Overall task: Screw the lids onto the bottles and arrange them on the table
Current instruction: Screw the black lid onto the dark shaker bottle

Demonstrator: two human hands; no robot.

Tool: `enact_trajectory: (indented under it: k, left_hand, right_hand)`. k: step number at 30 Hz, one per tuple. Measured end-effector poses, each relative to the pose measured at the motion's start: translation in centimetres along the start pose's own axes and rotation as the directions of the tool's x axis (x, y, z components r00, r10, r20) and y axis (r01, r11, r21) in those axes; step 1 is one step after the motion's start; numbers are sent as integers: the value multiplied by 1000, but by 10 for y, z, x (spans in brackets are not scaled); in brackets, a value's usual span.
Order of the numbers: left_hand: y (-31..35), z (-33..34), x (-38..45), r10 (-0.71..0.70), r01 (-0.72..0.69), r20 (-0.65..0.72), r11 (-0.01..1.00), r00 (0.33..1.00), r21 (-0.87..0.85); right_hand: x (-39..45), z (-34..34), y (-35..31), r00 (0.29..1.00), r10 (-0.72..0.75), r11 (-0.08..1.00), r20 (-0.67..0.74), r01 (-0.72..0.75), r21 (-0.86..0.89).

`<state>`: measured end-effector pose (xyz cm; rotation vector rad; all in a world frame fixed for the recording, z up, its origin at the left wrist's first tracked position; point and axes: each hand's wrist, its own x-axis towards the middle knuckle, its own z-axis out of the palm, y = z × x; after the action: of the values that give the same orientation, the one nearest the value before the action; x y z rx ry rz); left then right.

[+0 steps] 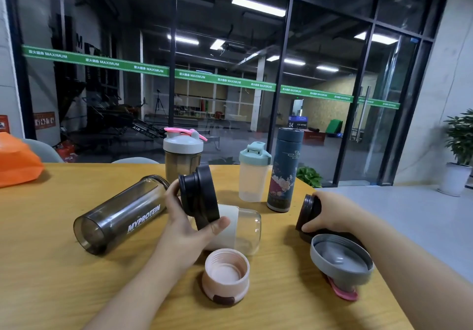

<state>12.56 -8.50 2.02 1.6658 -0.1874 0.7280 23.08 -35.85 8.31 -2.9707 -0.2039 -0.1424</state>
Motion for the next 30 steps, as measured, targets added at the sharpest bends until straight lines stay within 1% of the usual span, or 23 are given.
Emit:
enact_trajectory:
  k: [3,6,9,12,15,18,22,26,30]
  left_hand:
    - [0,-1,0,2,-3,18,1000,1000,23]
    - [-1,-1,0,-13,12,17,1000,1000,16]
    - [1,-1,-2,-21,21,4,1000,1000,17]
    - [6,-2,-2,-35,35,-34,999,999,-6]
    - [12,-3,-4,-38,38,-50,999,998,-8]
    - [14,-3,-5,-26,27,-59,1000,998,8]
    - [12,-4,-3,-17,16,-79,1000,997,-19]
    - [9,-5,-3,-19,16,-74,999,997,-37]
    - [12,-3,-3,3,-11,-87,995,996,-95]
  right_hand:
    - [-3,-4,-8,997,-22,1000,-73,22,-6]
    - [-6,-12,-20,969,-90,996,-230,89,-12]
    - [-12,-23,-36,905,-168,983,-390,182,0]
    - [-23,-33,-56,834,-215,956,-508,287,66]
    - [-36,-39,-77,746,-255,911,-615,399,107]
    - [-46,-37,-95,681,-260,869,-684,474,142]
    - [-49,-17,-120,565,-268,797,-780,585,150]
    - [-46,6,-145,522,-253,739,-815,648,185]
    - [-43,24,-153,450,-303,727,-840,679,102]
